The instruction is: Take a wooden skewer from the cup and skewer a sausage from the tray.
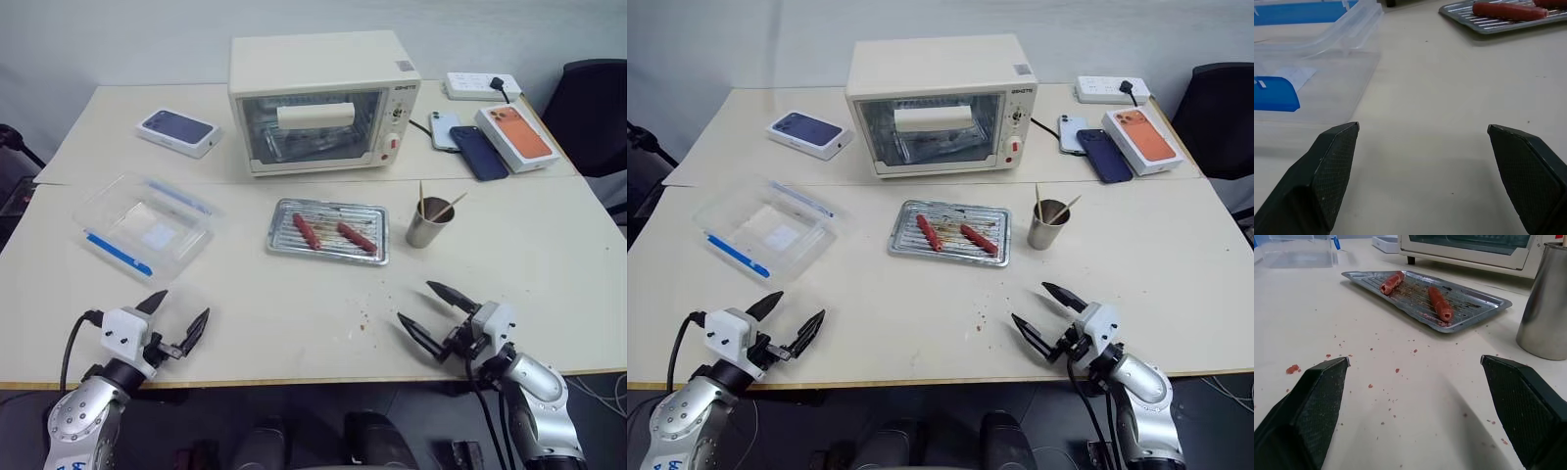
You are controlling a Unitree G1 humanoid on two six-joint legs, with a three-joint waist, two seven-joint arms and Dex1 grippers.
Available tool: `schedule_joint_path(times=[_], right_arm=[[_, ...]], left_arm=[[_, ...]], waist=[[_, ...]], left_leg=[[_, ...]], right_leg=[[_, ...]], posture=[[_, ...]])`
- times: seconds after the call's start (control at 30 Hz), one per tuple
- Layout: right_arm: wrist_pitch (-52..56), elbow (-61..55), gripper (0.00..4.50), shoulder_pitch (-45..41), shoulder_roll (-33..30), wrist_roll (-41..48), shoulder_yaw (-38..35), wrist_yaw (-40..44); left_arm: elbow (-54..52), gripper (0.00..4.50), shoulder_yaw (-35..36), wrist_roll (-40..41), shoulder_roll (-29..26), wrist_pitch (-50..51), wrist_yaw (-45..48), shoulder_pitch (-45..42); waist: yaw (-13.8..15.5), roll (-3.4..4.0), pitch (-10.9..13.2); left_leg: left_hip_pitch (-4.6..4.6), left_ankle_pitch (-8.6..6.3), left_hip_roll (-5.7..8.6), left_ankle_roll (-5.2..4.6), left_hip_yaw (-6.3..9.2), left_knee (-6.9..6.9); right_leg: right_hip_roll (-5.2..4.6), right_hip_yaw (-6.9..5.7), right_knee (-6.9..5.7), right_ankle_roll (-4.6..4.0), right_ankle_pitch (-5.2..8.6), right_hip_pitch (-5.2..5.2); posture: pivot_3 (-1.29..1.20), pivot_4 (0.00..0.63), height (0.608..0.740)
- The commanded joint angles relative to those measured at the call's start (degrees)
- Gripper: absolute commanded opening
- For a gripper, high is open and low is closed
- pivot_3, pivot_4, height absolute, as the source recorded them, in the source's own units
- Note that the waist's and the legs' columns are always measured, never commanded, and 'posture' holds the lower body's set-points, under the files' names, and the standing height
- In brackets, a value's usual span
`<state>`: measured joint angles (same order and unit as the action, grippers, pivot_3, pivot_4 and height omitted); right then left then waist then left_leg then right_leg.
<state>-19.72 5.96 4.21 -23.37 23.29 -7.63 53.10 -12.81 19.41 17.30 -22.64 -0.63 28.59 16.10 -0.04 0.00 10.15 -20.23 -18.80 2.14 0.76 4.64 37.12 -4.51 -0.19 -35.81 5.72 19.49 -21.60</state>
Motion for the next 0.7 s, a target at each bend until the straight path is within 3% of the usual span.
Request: schedule_joint_path(times=[0.03,0.2,0.37,0.47,0.6,0.7], right_arm=[[0.8,-2.8,4.50,-0.1,-0.1,1.8,-1.2,-0.7],[6.6,-11.3,4.50,3.7,-5.0,8.0,-10.6,-4.3],[8.9,-9.9,4.50,11.3,-10.0,10.4,-20.6,-3.5],[9.6,-9.4,4.50,12.5,-11.2,9.2,-22.6,-3.9],[17.0,-12.8,4.50,8.6,-15.9,12.6,-23.3,-4.3],[28.4,-15.9,4.50,0.7,-26.1,17.2,-21.6,-1.1]], left_arm=[[-1.9,4.45,-0.8,0.3,-1.0,0.3,0.6,-1.4],[-5.8,4.45,-0.5,9.4,-4.9,3.6,9.6,-3.8],[-9.7,4.45,-1.9,17.9,-11.5,8.9,19.8,-6.7],[-10.2,4.45,-2.9,21.3,-13.1,11.9,21.3,-11.4],[-7.8,4.45,-4.5,17.0,-12.3,8.9,20.6,-17.7],[-9.3,4.45,-4.9,21.2,-12.6,13.4,20.9,-18.8]], waist=[[0.0,0.00,0.0],[0.1,0.02,0.0],[1.1,0.04,0.0],[1.1,0.09,0.0],[0.3,0.24,0.1],[-0.7,0.57,0.3]], left_leg=[[0.00,0.00,0.00,0.00,0.00,0.00],[-0.02,0.00,0.00,0.00,0.00,0.00],[-0.05,-0.04,0.01,-0.05,0.01,-0.01],[-0.04,-0.02,-0.03,-0.03,-0.03,0.00],[0.13,-0.01,-0.02,-0.09,-0.37,-0.01],[0.12,-0.02,-0.02,-0.13,-0.55,0.04]], right_leg=[[0.00,0.00,-0.01,0.00,0.00,0.00],[-0.01,0.00,-0.03,0.00,0.00,-0.02],[-0.03,0.00,0.11,0.00,0.00,0.01],[0.00,0.01,0.09,0.00,0.00,0.01],[0.03,0.29,-0.09,0.02,-0.02,0.02],[0.08,0.46,-0.14,0.08,-0.05,-0.03]], posture=[[0.00,0.150,0.740],[0.00,0.150,0.740],[0.00,0.150,0.740],[0.00,0.150,0.740],[0.00,0.150,0.740],[0.00,0.150,0.740]])
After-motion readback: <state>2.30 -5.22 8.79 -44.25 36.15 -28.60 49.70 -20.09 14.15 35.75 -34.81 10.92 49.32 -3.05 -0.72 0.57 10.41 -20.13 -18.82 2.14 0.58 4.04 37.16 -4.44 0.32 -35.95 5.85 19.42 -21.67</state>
